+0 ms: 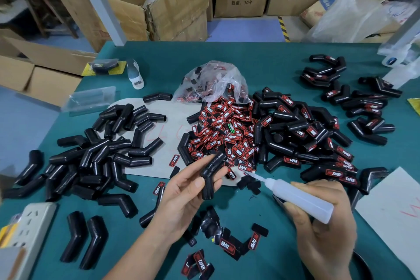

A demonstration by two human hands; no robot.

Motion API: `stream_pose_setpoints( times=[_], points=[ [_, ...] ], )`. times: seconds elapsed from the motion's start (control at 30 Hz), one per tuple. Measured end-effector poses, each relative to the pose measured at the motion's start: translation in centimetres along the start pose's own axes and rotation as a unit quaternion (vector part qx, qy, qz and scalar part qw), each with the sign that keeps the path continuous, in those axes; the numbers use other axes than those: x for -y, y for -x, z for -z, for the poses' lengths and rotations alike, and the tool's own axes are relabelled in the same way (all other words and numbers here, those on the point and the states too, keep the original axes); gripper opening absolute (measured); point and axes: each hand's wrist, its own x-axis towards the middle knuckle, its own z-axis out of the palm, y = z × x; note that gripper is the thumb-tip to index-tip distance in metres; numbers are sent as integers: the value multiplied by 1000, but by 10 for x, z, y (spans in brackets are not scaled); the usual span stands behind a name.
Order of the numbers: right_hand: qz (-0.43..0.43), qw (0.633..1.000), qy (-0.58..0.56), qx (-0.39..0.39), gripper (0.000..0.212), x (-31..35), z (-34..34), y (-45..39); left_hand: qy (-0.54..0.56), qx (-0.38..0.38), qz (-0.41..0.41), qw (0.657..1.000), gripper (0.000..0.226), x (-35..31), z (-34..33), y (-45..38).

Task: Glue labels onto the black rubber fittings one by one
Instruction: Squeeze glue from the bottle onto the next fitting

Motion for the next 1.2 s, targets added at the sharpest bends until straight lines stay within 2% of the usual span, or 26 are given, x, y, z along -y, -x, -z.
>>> stream_pose_setpoints(
  times=[0.17,0.5,1.07,1.2],
  points=[
    [1,1000,5,-2,40,-1,0,2,0,0,2,1000,54,0,0,0],
    [11,1000,11,14,46,-1,-1,0,10,-22,2,1000,57,-1,-4,0],
    [17,999,-13,32,29,-2,-1,2,0,-19,3,1000,58,-2,-5,0],
    [19,999,-8,26,31,-3,-1,2,-3,-14,-1,1000,56,-2,-4,0]
  ],
)
